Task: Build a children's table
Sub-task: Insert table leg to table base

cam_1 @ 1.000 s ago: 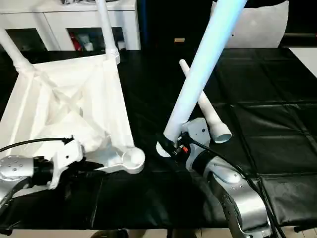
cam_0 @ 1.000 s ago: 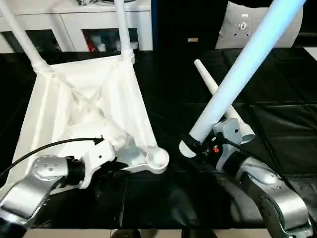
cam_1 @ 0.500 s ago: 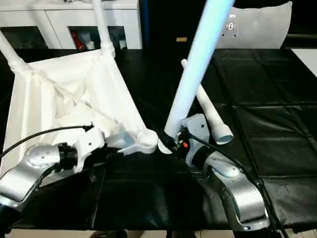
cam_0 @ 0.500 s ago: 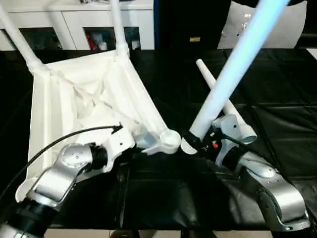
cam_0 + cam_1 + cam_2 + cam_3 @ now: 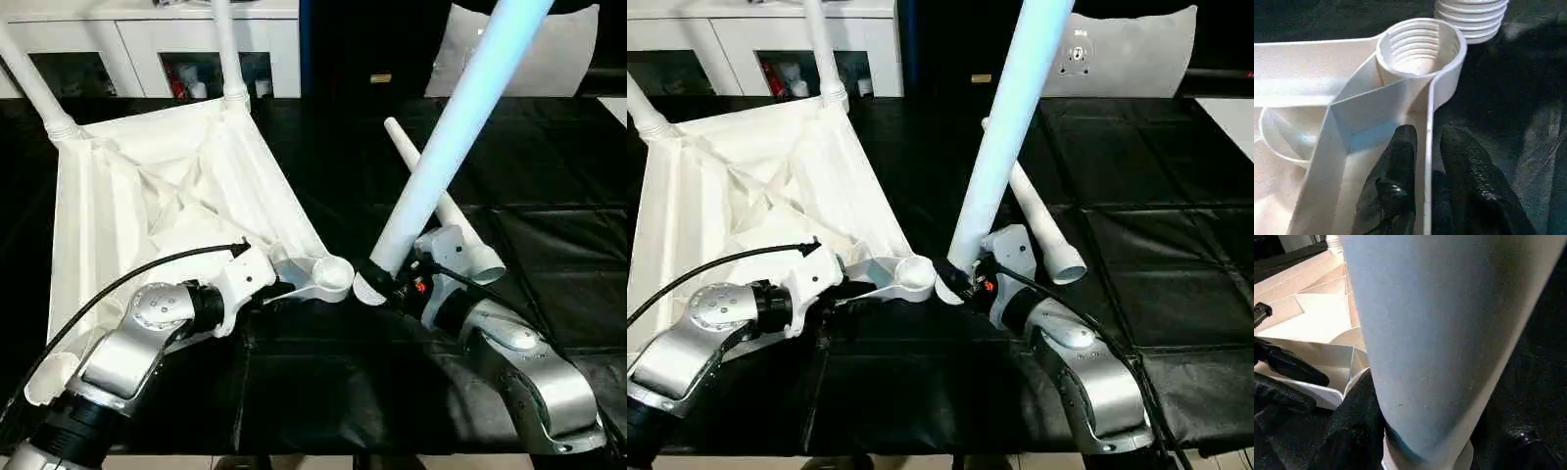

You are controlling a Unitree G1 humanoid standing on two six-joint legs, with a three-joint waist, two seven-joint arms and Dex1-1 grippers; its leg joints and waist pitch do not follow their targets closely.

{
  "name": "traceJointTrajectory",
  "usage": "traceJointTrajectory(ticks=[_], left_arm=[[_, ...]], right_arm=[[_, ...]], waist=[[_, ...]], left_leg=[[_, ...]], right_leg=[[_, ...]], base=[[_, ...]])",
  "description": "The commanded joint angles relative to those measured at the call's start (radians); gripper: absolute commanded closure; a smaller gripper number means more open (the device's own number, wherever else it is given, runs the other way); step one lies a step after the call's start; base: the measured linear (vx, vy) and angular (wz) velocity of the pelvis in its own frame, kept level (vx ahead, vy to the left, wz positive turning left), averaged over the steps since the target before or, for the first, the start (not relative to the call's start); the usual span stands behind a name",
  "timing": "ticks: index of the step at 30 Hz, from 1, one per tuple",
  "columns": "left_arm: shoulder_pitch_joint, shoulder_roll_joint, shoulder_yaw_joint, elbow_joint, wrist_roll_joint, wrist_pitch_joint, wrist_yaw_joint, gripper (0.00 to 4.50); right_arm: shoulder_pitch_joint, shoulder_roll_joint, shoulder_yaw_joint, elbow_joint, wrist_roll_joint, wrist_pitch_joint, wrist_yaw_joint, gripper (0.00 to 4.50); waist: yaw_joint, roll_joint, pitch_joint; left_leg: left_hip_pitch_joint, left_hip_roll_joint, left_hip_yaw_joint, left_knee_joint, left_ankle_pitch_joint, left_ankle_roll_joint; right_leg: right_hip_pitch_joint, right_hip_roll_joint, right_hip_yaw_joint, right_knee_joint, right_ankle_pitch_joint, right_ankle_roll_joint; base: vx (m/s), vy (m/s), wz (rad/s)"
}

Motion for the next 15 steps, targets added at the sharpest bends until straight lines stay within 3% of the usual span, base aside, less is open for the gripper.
traceJointTrajectory(ticks=[1, 7, 15], left_arm=[[0.026, 0.013, 0.000, 0.000, 0.019, 0.023, 0.004, 3.49], [0.037, 0.046, 0.008, -0.028, 0.018, 0.039, -0.007, 3.98], [0.076, 0.087, 0.013, -0.086, 0.029, 0.068, -0.007, 4.42]], right_arm=[[-0.030, 0.010, 0.015, -0.002, 0.011, -0.013, 0.018, 2.58], [-0.039, 0.012, 0.012, 0.001, 0.010, -0.012, 0.019, 2.58], [-0.037, 0.014, 0.011, 0.000, 0.009, -0.012, 0.021, 2.58]], waist=[[0.005, -0.011, -0.063], [-0.001, -0.011, -0.062], [-0.006, -0.010, -0.066]], left_leg=[[0.002, 0.073, -0.022, -0.088, -0.130, 0.048], [0.003, 0.074, -0.024, -0.090, -0.160, 0.034], [0.002, 0.074, -0.023, -0.089, -0.123, 0.045]], right_leg=[[0.047, -0.080, 0.045, -0.073, -0.226, -0.238], [0.044, -0.080, 0.046, -0.075, -0.261, -0.229], [0.048, -0.079, 0.044, -0.069, -0.185, -0.248]], base=[[0.000, 0.000, 0.00], [0.000, 0.000, 0.00], [0.000, 0.000, 0.00]])
